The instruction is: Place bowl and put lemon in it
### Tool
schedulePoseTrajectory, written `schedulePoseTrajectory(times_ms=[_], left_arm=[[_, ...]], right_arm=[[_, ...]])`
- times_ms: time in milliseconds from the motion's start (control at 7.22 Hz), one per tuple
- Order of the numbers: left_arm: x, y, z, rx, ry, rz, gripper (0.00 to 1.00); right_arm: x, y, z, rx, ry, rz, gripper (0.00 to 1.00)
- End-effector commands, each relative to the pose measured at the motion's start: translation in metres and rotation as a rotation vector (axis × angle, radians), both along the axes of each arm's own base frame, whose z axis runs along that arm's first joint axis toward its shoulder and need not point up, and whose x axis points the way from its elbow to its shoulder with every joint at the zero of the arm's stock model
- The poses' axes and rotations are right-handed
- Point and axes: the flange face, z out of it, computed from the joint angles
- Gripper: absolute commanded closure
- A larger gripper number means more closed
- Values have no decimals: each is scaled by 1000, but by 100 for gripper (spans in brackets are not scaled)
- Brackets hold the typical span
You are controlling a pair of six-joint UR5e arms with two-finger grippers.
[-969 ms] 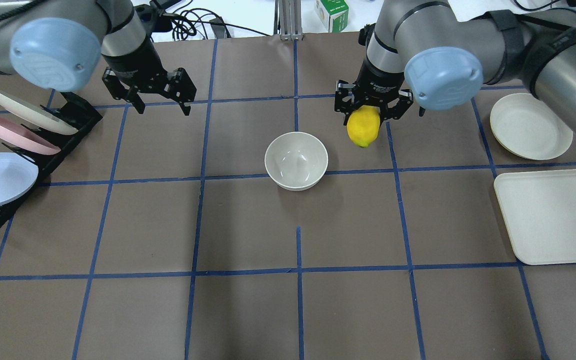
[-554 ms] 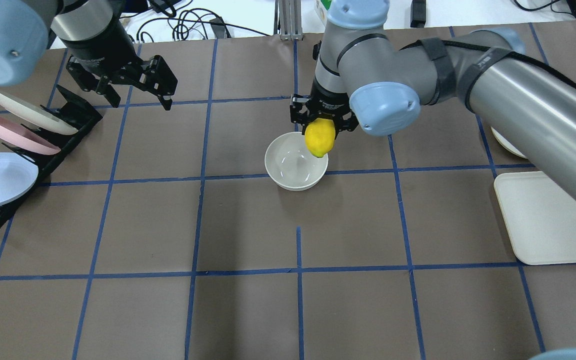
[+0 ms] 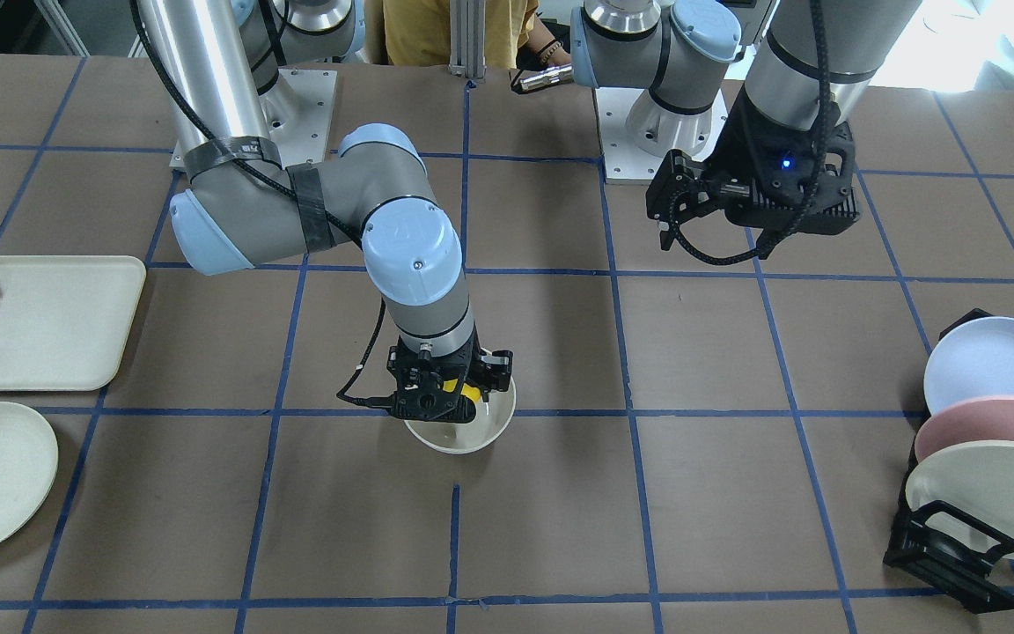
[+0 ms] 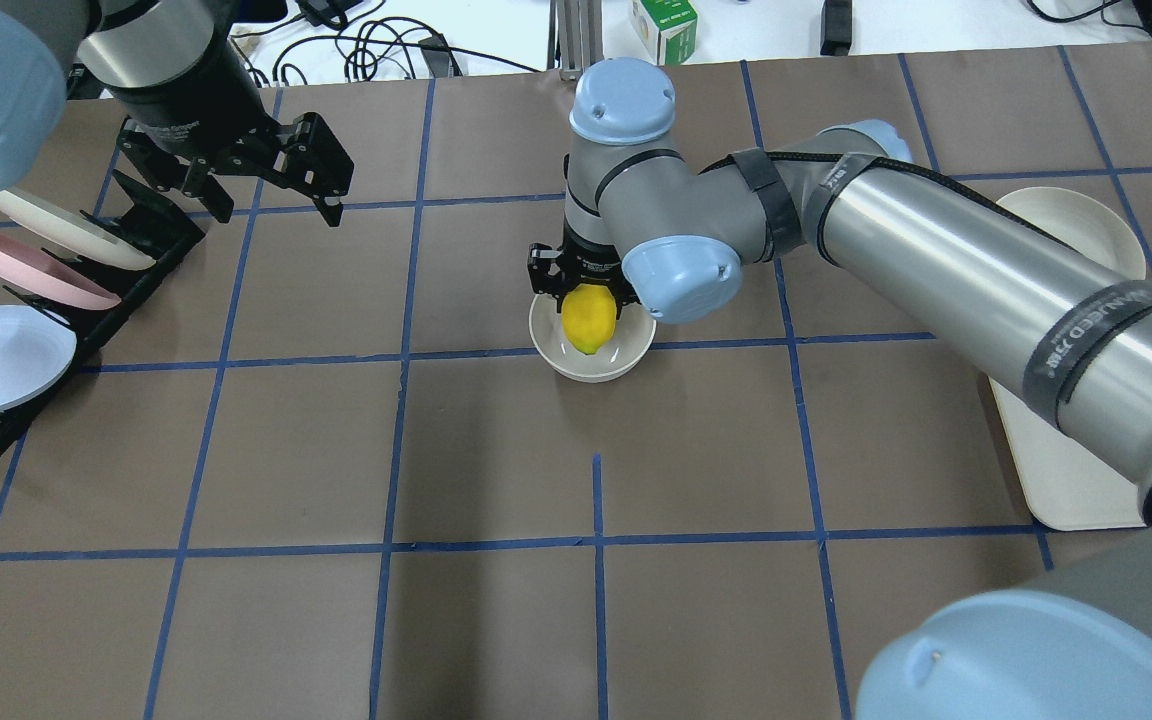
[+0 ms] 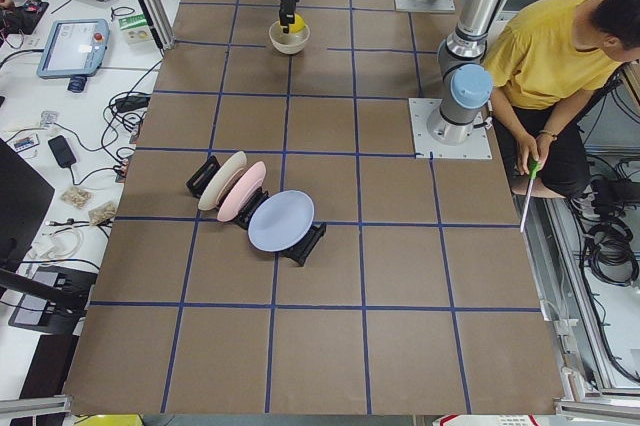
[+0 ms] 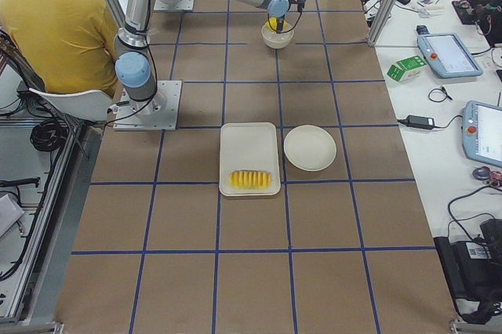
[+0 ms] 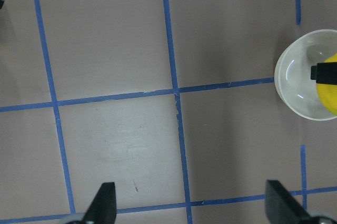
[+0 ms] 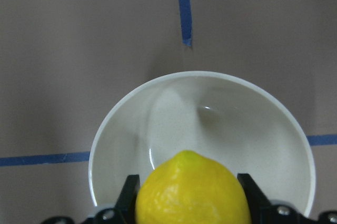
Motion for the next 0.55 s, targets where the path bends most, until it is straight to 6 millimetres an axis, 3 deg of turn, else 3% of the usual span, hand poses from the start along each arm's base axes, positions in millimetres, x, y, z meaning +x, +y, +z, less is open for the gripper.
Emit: schedulePoseTrajectory(times_ms=[0,277,415], left_arm=[[0,6,1,-4,3,-1,0],[0,6,4,-13,1,-3,0],[0,7,3,-12,1,-4,0]], right_arm=[[2,-1,-22,28,11,7,100],[4,-5,-44,41,6,2,97],[4,-5,-53,55,14,2,84]])
